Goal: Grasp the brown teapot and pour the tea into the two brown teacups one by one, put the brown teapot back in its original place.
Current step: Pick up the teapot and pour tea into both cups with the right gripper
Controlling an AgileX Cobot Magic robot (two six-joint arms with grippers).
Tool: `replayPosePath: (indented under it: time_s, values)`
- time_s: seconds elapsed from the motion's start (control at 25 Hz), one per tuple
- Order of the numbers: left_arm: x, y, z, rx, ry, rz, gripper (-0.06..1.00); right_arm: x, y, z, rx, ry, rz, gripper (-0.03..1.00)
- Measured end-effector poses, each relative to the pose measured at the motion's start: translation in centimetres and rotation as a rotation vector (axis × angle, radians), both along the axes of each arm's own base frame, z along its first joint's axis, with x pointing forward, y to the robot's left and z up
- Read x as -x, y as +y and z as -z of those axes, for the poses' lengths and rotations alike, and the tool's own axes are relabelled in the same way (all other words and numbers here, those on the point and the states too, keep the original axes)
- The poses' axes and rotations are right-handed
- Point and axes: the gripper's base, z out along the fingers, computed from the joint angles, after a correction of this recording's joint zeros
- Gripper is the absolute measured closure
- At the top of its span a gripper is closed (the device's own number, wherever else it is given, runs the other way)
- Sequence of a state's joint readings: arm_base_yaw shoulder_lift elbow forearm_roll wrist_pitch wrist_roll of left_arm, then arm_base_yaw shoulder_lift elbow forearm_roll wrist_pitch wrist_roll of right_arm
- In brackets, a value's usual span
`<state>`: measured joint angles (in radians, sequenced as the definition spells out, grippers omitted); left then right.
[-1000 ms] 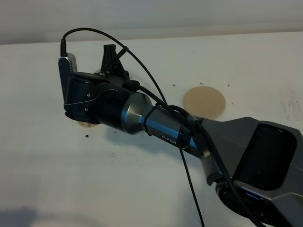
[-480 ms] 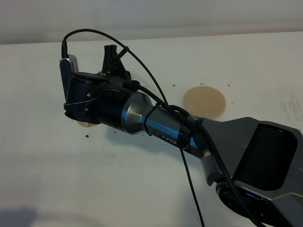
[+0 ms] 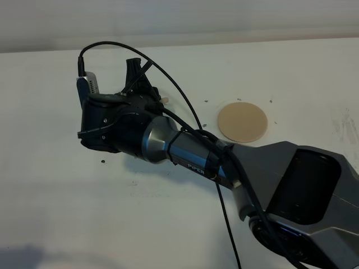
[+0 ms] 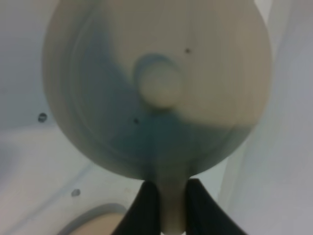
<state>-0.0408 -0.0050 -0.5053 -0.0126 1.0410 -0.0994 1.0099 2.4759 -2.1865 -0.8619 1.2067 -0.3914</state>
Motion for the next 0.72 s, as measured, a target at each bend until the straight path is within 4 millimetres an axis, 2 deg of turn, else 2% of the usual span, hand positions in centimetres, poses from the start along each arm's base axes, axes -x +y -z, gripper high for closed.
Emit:
replayPosePath:
  time_s: [0.48,0.72]
  values:
    - [0.0,0.0,0.0,0.0,0.0,0.0,0.42,0.3,0.7,0.1,0.03,-0.057,-0.049,0.84]
    - [0.0,0.0,0.0,0.0,0.0,0.0,0.42,0.2,0.9,1.1,0.06,-0.068,-0.058,0.84]
